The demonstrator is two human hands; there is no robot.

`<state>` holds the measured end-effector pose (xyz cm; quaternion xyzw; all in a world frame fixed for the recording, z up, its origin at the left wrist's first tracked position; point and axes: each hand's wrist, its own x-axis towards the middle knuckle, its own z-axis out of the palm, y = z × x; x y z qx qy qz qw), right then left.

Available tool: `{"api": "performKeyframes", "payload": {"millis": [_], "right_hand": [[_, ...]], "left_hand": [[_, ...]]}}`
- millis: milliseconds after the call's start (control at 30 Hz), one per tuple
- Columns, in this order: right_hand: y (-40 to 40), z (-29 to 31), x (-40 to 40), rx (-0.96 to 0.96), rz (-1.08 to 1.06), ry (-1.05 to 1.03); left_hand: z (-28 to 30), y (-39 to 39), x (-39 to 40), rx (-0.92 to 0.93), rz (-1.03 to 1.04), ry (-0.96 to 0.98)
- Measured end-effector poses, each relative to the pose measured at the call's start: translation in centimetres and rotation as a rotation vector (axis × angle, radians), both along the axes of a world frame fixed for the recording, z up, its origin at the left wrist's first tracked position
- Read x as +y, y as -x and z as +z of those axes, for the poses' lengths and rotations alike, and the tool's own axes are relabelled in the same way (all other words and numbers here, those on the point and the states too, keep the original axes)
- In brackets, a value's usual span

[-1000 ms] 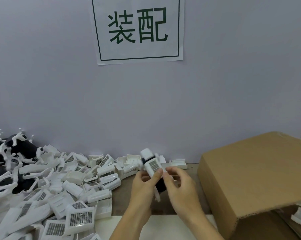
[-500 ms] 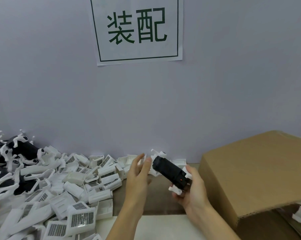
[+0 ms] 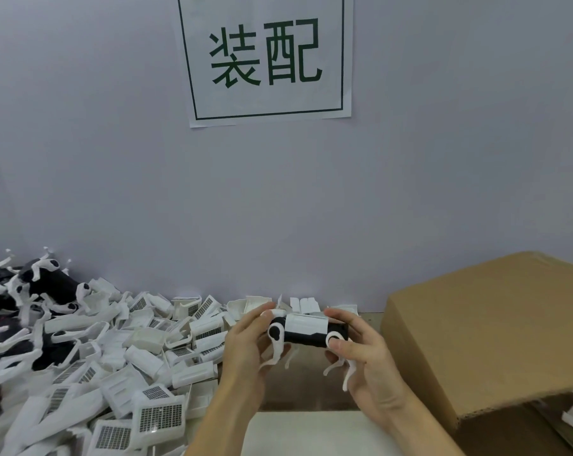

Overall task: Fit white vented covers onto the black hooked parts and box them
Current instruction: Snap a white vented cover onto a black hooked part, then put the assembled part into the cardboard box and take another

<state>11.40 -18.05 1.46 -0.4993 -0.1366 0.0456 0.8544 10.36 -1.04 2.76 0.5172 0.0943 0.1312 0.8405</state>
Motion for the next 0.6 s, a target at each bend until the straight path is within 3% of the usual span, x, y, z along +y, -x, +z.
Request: {"api": "performKeyframes", "payload": {"millis": [100,267,400,500,600], "right_hand": [[-0.3,-0.2,-0.4,-0.032,-0.022,0.028],[0.0,-0.4,-0.1,-0.388,-0.316,0.813],[0.6,-0.4,0.9,-0.44,-0.151,1.157],[0.4,-0.5,0.7,-0.356,-0.16,1.064],[0.6,0.5,0.4,-0.215,-0.265,0.774]], "left_hand": [[0.1,-0.2,0.0,-0.011,0.014,-0.04],[0.3,-0.2,1.4,0.014,0.168,-0.089],[1.2,0.3,2.3,0.025,0.066,-0.175],[1.5,0.5,2.2,-0.052,-0.061,-0.125],[1.3,0.4,2.0,-0.147,0.043,0.019]]}}
